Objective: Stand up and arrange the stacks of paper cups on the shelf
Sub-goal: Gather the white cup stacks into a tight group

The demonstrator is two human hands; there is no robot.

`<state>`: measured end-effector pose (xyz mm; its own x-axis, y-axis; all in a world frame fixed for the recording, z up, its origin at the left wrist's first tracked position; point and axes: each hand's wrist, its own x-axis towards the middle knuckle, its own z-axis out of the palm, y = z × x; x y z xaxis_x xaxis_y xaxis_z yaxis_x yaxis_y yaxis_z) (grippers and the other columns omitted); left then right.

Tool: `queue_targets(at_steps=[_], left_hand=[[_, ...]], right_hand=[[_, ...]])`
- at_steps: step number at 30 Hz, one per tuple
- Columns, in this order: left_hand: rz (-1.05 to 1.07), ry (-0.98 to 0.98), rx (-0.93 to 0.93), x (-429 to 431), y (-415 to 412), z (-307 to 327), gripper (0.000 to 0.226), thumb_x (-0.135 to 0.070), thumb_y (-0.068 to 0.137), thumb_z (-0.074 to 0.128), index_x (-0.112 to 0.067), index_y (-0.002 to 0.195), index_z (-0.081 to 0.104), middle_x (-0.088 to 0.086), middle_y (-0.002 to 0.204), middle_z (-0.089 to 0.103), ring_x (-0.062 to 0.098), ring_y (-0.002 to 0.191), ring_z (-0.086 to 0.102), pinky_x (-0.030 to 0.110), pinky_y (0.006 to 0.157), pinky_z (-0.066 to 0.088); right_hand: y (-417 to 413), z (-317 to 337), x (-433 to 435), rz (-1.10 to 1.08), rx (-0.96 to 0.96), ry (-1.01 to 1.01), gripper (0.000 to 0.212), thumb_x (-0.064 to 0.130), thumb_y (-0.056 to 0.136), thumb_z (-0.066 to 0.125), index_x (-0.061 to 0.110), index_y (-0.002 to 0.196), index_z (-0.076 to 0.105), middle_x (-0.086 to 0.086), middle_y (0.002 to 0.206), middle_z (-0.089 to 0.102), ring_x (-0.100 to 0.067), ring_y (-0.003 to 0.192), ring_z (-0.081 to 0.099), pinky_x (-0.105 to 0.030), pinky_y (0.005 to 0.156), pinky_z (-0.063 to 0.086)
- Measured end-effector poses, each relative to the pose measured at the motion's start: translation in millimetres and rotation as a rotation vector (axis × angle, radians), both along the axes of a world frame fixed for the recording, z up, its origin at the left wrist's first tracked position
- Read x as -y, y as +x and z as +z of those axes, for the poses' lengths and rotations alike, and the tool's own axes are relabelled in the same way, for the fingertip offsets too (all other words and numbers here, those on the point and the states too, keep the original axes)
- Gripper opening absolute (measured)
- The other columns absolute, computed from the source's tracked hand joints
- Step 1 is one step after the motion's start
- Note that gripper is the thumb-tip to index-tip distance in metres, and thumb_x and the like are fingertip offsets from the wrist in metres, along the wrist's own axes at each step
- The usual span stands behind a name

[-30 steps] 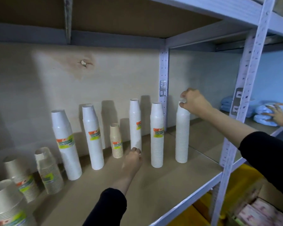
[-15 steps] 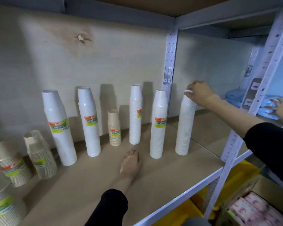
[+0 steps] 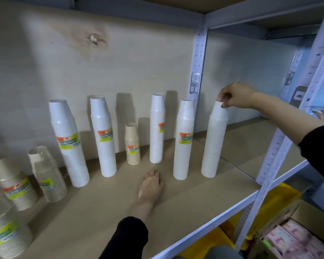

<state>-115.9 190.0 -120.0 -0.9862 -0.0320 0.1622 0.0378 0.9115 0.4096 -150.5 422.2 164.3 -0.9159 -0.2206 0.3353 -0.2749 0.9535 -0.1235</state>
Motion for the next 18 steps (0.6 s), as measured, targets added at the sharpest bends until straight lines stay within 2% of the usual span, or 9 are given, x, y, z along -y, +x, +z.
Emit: queue_targets(at_steps=[3,7,11,13,14,15,16,17,18], left_hand=[[0.002,-0.002,-0.01,0,0,-1,0.034,-0.02,0.097,0.034,-0.005,0.123,0.05,0.009,0.133,0.047,0.022,0.127,0.042,0.032,0.102,0.036],[0.0,0.011,0.002,0,-1,-1,0.034,-0.021,0.097,0.035,-0.005,0.123,0.05,0.009,0.133,0.047,0.023,0.126,0.042,0.034,0.101,0.038],[0.003,0.011,-0.005,1,-1,-2,0.034,-0.021,0.097,0.035,-0.005,0.122,0.051,0.009,0.132,0.048,0.023,0.125,0.043,0.034,0.101,0.037],[0.004,0.011,-0.01,1,-1,-3,0.034,-0.021,0.097,0.035,-0.005,0.122,0.051,0.009,0.131,0.049,0.023,0.125,0.043,0.033,0.101,0.037],[0.003,0.01,-0.012,0,-2,-2,0.034,-0.021,0.097,0.035,-0.005,0.122,0.051,0.009,0.131,0.049,0.023,0.125,0.043,0.033,0.101,0.037],[0.001,0.009,-0.013,0,-2,-2,0.034,-0.02,0.097,0.035,-0.005,0.122,0.051,0.009,0.131,0.049,0.023,0.126,0.043,0.033,0.101,0.037],[0.001,0.008,-0.015,0,-2,-2,0.034,-0.02,0.097,0.035,-0.005,0.123,0.051,0.009,0.131,0.049,0.023,0.126,0.043,0.033,0.101,0.036],[0.001,0.006,-0.018,0,-2,-2,0.034,-0.02,0.097,0.035,-0.005,0.123,0.05,0.009,0.131,0.049,0.023,0.125,0.043,0.033,0.101,0.036],[0.0,0.003,-0.02,0,-2,-2,0.034,-0.02,0.097,0.035,-0.005,0.123,0.05,0.009,0.131,0.048,0.023,0.125,0.043,0.032,0.101,0.036]], right_hand=[[-1,-5,6,-0.014,-0.025,-0.004,0.039,0.018,0.079,0.071,-0.004,0.11,0.063,-0.019,0.115,0.065,-0.033,0.109,0.058,-0.032,0.092,0.044],[-5,-10,10,-0.007,-0.052,-0.058,0.032,0.007,0.078,0.071,-0.007,0.105,0.065,-0.023,0.112,0.065,-0.035,0.11,0.057,-0.039,0.099,0.045],[-5,-4,4,0.036,-0.036,-0.119,0.03,-0.006,0.072,0.071,-0.008,0.102,0.068,-0.024,0.106,0.069,-0.033,0.098,0.064,-0.03,0.09,0.047],[-4,-1,-1,0.042,-0.008,-0.151,0.031,-0.01,0.071,0.071,-0.007,0.102,0.068,-0.024,0.105,0.07,-0.024,0.081,0.064,-0.013,0.073,0.049],[-4,0,-4,0.042,0.009,-0.167,0.032,-0.011,0.07,0.07,-0.007,0.102,0.069,-0.023,0.105,0.07,-0.016,0.071,0.062,-0.001,0.061,0.045],[-4,1,-5,0.041,0.023,-0.184,0.032,-0.011,0.07,0.071,-0.006,0.101,0.069,-0.023,0.104,0.07,-0.007,0.061,0.059,0.004,0.053,0.04],[-4,1,-5,0.038,0.024,-0.199,0.031,-0.009,0.071,0.071,-0.006,0.101,0.07,-0.022,0.104,0.07,-0.003,0.059,0.059,0.004,0.051,0.04],[-3,1,-4,0.034,0.009,-0.209,0.029,-0.006,0.072,0.071,-0.005,0.101,0.07,-0.021,0.105,0.07,-0.007,0.064,0.061,0.001,0.057,0.042],[-2,1,-2,0.026,-0.019,-0.219,0.027,-0.003,0.073,0.071,-0.005,0.1,0.071,-0.021,0.106,0.07,-0.017,0.076,0.064,-0.009,0.068,0.047]])
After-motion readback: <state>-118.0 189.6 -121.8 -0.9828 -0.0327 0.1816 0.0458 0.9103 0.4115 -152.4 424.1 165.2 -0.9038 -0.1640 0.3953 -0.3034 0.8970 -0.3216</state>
